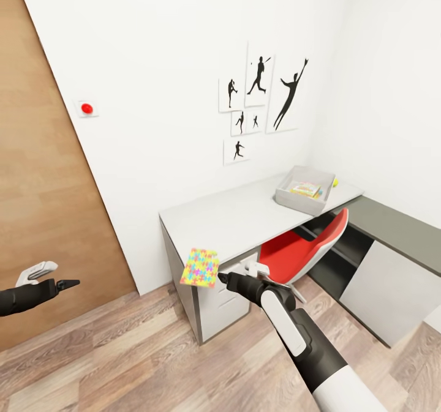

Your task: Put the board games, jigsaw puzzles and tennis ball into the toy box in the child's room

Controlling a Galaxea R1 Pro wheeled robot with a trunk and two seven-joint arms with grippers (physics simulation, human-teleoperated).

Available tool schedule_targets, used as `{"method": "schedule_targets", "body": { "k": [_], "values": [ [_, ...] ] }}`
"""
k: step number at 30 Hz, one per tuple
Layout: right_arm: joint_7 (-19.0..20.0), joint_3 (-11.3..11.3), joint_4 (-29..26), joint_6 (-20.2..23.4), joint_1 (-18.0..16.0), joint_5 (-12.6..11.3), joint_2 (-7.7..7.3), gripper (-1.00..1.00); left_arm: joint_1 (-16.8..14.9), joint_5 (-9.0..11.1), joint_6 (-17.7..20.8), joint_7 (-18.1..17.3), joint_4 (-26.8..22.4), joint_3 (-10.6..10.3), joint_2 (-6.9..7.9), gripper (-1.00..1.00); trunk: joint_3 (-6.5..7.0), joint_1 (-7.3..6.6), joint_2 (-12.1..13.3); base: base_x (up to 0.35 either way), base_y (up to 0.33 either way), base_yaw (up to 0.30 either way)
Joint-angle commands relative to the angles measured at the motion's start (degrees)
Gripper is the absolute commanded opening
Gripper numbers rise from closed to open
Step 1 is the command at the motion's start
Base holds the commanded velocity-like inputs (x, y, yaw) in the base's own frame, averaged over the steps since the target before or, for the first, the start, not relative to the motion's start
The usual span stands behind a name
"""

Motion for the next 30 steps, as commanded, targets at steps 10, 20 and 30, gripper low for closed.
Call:
{"method": "schedule_targets", "body": {
  "k": [10, 20, 30],
  "values": [
    [-0.58, 0.08, 0.27, -0.02, -0.06, -0.6, 0.0, 1.0, -0.06, -0.05, 0.32, -0.18, -0.01, 0.08, 0.01, 1.0, 0.83, 0.04, -0.12, 0.0, 0.0, 0.0],
    [-0.58, 0.07, 0.32, -0.04, -0.06, -0.6, 0.0, 1.0, -0.06, -0.09, 0.32, -0.18, -0.01, -0.03, -0.09, 1.0, 1.6, 0.26, -0.52, 0.0, 0.0, 0.0],
    [-0.58, 0.08, 0.38, -0.1, -0.06, -0.6, 0.03, 1.0, -0.06, -0.14, 0.27, -0.18, -0.01, -0.14, -0.13, 1.0, 0.76, 2.46, -4.53, 0.0, 0.0, 0.0]
  ]
}}
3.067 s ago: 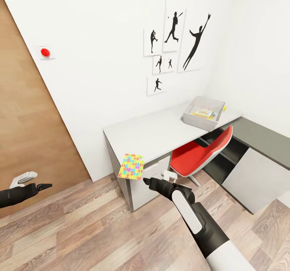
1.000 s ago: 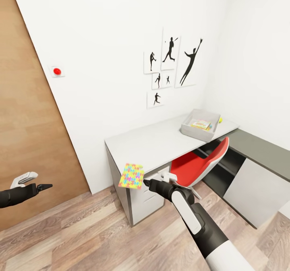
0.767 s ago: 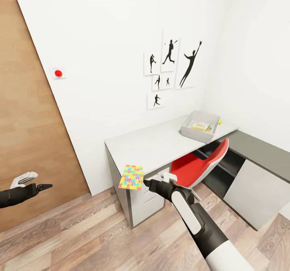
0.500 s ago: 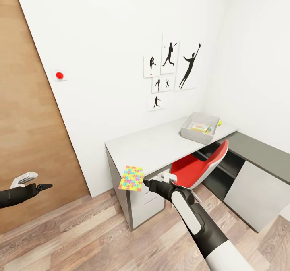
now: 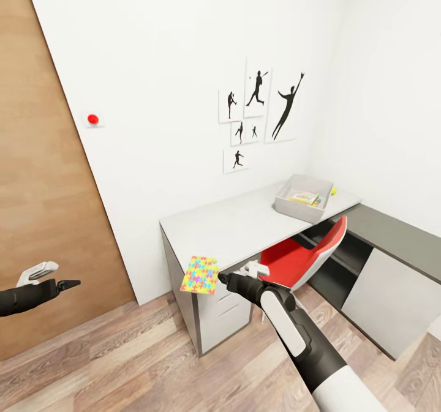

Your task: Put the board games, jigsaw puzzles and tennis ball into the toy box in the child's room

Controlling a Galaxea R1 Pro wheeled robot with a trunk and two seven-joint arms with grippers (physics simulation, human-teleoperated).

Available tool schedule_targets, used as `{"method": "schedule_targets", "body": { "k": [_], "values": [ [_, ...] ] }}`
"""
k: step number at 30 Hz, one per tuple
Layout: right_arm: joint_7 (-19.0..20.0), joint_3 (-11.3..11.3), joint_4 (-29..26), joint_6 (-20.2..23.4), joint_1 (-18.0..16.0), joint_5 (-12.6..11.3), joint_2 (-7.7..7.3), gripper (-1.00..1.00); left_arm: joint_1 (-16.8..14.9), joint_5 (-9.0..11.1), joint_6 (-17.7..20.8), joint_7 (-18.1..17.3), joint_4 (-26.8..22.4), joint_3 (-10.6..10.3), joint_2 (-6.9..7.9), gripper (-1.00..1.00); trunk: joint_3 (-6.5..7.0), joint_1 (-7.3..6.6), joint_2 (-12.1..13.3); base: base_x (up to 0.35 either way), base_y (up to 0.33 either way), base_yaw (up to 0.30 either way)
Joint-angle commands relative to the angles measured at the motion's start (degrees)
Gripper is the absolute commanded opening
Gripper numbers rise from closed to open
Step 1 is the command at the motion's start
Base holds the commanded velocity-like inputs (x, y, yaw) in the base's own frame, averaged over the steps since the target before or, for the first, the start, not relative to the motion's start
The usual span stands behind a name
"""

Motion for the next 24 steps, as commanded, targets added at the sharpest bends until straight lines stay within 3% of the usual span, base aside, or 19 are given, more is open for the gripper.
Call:
{"method": "schedule_targets", "body": {
  "k": [1, 15, 24],
  "values": [
    [-0.58, 0.07, -0.07, 0.0, -0.06, -0.6, -0.01, 1.0, -0.06, 0.03, 0.32, -0.17, -0.01, 0.08, 0.0, 1.0, -0.21, 0.26, -0.53, 0.0, 0.0, 0.0],
    [-0.65, -0.02, -0.04, -3.45, -0.06, -0.79, -0.1, 1.0, -0.06, -0.06, 0.29, -0.17, 0.08, -0.14, -0.07, 1.0, -1.94, 3.33, -6.14, 0.0, 0.0, 0.0],
    [-0.67, -0.55, 2.7, -6.16, -0.06, -3.92, -0.05, 1.0, -0.06, -0.06, 0.29, -0.17, 0.08, -0.2, -0.09, 1.0, -3.53, 5.31, -9.75, 0.0, 0.0, 0.0]
  ]
}}
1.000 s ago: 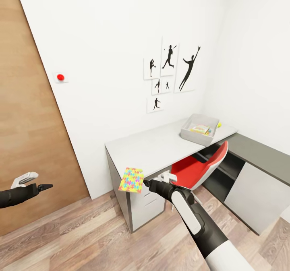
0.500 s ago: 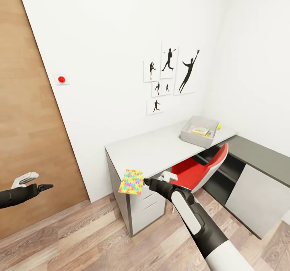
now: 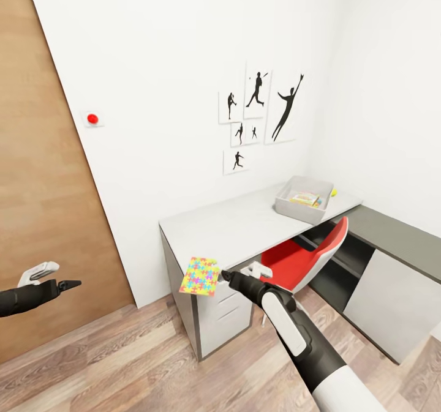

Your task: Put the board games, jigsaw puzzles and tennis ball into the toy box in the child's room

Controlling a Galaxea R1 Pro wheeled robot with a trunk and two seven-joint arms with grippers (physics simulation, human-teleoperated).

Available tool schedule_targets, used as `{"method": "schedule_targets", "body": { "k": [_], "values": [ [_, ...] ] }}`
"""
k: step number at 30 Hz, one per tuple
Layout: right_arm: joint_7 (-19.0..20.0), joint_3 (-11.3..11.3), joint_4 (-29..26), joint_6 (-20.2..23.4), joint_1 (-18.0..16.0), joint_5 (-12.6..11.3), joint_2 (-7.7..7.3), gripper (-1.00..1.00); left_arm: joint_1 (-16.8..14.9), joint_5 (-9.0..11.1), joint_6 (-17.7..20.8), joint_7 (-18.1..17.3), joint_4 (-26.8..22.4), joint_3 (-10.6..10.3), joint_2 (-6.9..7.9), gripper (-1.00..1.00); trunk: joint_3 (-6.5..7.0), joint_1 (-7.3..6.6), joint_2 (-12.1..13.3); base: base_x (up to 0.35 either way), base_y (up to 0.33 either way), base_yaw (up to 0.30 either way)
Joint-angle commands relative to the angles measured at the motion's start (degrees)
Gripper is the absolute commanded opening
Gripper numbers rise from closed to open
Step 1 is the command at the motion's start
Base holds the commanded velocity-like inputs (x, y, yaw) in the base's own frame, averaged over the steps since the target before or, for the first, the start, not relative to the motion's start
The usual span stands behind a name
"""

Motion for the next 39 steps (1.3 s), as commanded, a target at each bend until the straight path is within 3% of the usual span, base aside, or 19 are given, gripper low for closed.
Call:
{"method": "schedule_targets", "body": {
  "k": [1, 10, 18, 28, 33, 38, 39],
  "values": [
    [-0.58, 0.08, 0.06, 0.01, -0.06, -0.71, 0.01, 1.0, -0.06, 0.05, 0.33, -0.16, -0.01, 0.07, 0.02, 1.0, -0.28, 0.24, -0.51, 0.0, 0.0, 0.0],
    [-0.7, 0.12, 0.55, -0.28, -0.06, -1.05, 0.22, 1.0, -0.06, 0.05, 0.33, -0.16, -0.01, 0.06, 0.0, 1.0, -1.9, 2.22, -4.12, 0.0, 0.0, 0.0],
    [-0.75, 0.52, 0.55, -0.38, -0.06, -0.79, 2.19, 1.0, -0.06, 0.05, 0.33, -0.16, -0.01, 0.05, 0.0, 1.0, -3.33, 3.98, -7.32, 0.0, 0.0, 0.0],
    [-0.47, 1.0, 0.4, -0.01, -0.06, -1.31, 3.32, 1.0, -0.06, 0.05, 0.33, -0.16, -0.01, 0.05, 0.0, 1.0, -5.13, 6.17, -11.34, 0.0, 0.0, 0.0],
    [2.44, 0.74, 1.13, 0.41, -0.06, -4.67, 3.53, 1.0, -0.06, 0.05, 0.33, -0.16, -0.01, 0.05, 0.0, 1.0, -6.03, 7.27, -13.34, 0.0, 0.0, 0.0],
    [5.2, -0.52, 5.11, 0.47, -0.06, -10.27, 3.28, 1.0, -0.06, 0.05, 0.33, -0.16, -0.01, 0.05, 0.0, 1.0, -6.92, 8.37, -15.35, 0.0, 0.0, 0.0],
    [5.94, -1.59, 6.95, 0.46, -0.06, -12.82, 3.18, 1.0, -0.06, 0.05, 0.33, -0.16, -0.01, 0.05, 0.0, 1.0, -7.1, 8.59, -15.75, 0.0, 0.0, 0.0]
  ]
}}
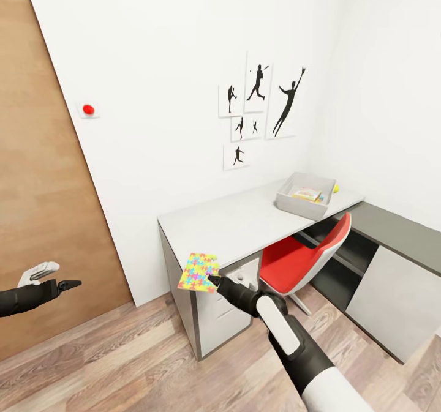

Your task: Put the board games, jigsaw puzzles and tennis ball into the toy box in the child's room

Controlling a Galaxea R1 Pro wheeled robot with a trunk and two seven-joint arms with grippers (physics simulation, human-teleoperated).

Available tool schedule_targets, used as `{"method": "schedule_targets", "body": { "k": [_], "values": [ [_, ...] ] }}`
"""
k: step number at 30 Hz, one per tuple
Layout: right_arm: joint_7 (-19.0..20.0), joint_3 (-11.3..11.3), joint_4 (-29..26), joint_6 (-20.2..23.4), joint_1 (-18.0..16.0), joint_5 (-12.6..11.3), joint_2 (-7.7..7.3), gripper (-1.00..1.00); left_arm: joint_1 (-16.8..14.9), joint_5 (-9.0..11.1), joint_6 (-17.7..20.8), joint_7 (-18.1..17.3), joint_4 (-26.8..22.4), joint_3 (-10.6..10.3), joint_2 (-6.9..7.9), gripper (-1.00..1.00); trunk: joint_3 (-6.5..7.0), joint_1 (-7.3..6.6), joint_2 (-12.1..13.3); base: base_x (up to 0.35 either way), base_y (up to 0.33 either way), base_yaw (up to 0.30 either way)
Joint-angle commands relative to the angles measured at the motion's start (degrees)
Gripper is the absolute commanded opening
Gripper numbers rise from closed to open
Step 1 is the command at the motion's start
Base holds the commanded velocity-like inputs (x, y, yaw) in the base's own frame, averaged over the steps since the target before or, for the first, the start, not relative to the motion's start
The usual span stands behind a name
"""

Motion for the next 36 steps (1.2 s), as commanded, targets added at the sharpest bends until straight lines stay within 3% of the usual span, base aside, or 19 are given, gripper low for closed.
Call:
{"method": "schedule_targets", "body": {
  "k": [1, 5, 10, 36],
  "values": [
    [-0.26, -0.59, 0.94, 0.06, -0.05, -2.07, -0.06, 1.0, -0.06, 0.06, 0.34, -0.16, -0.01, 0.07, -0.02, 1.0, -0.26, 0.23, -0.48, 0.0, 0.0, 0.0],
    [0.54, -3.38, 5.34, 0.15, -0.05, -7.95, -0.33, 1.0, -0.06, 0.06, 0.34, -0.16, -0.01, 0.06, -0.01, 1.0, -0.98, 1.11, -2.08, 0.0, 0.0, 0.0],
    [0.96, -5.01, 8.07, 0.25, -0.05, -11.44, -0.55, 1.0, -0.06, 0.03, 0.34, -0.16, 0.05, 0.04, -0.02, 1.0, -1.88, 2.21, -4.09, 0.0, 0.0, 0.0],
    [2.0, -5.57, 8.74, -1.62, -0.05, -11.76, -0.81, 1.0, -0.06, 0.05, 0.25, -0.15, 0.08, 0.07, -0.09, 1.0, -6.54, 7.92, -14.52, 0.0, 0.0, 0.0]
  ]
}}
